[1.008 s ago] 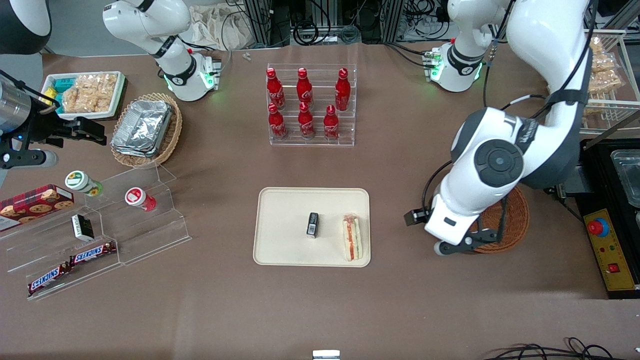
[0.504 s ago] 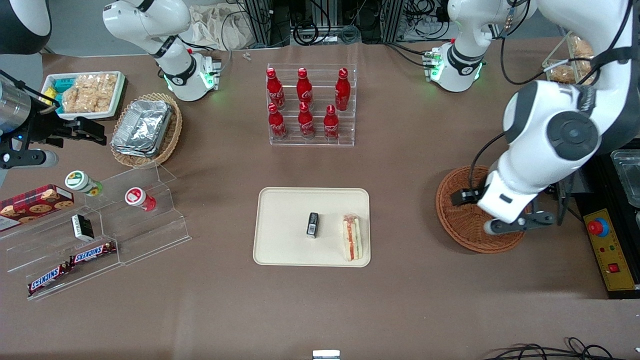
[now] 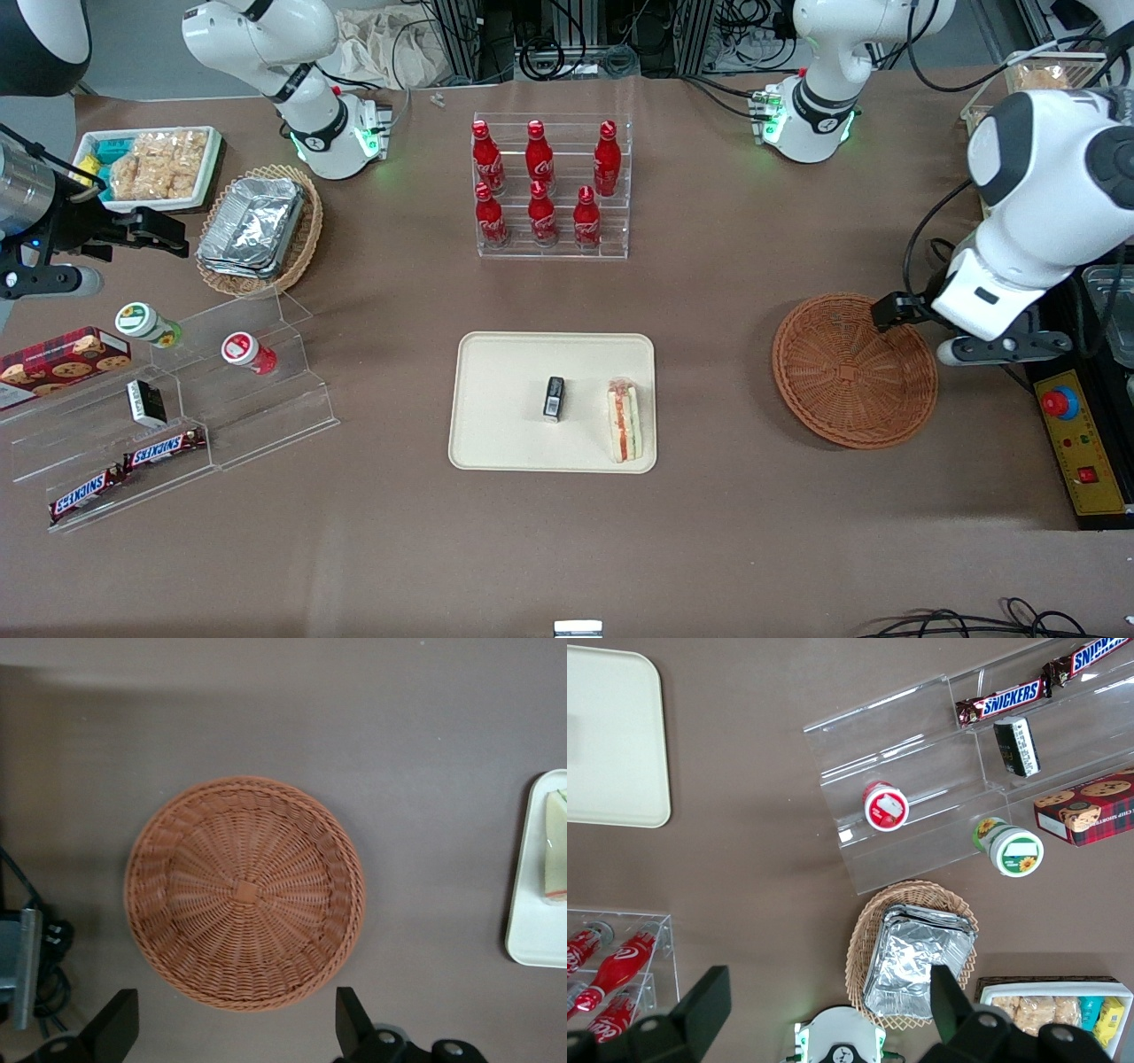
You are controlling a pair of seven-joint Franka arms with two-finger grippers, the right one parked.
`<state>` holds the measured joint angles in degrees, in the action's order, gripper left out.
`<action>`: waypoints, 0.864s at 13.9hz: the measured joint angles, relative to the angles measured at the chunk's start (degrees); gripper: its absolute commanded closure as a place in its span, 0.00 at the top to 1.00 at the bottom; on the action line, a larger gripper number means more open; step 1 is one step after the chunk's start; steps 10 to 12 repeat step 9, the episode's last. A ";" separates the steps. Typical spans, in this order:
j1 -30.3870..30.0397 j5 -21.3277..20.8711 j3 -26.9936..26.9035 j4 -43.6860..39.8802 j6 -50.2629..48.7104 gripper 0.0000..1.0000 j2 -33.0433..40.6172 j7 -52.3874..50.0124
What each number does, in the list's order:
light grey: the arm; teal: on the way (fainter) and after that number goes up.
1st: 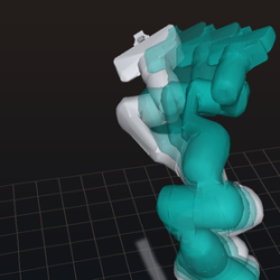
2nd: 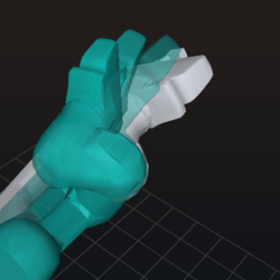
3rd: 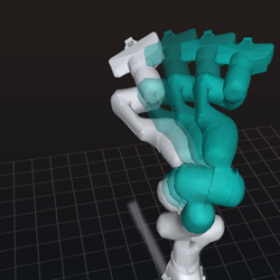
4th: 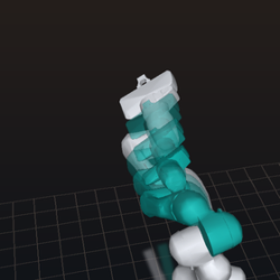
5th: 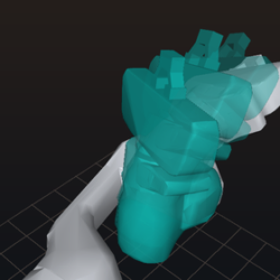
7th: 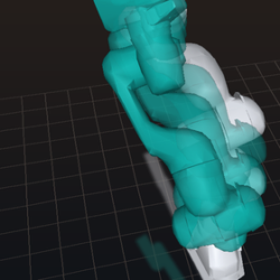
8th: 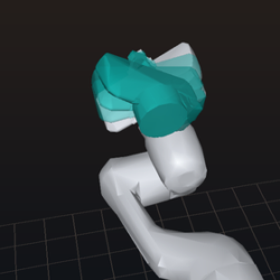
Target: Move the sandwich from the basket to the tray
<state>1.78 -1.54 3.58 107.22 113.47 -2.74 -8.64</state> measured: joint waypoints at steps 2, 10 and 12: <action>-0.23 1.39 -0.20 -0.07 0.60 1.00 0.04 0.11; -1.11 1.78 -0.19 -8.76 -7.77 1.00 -3.58 0.72; -1.11 1.78 -0.19 -8.76 -7.77 1.00 -3.58 0.72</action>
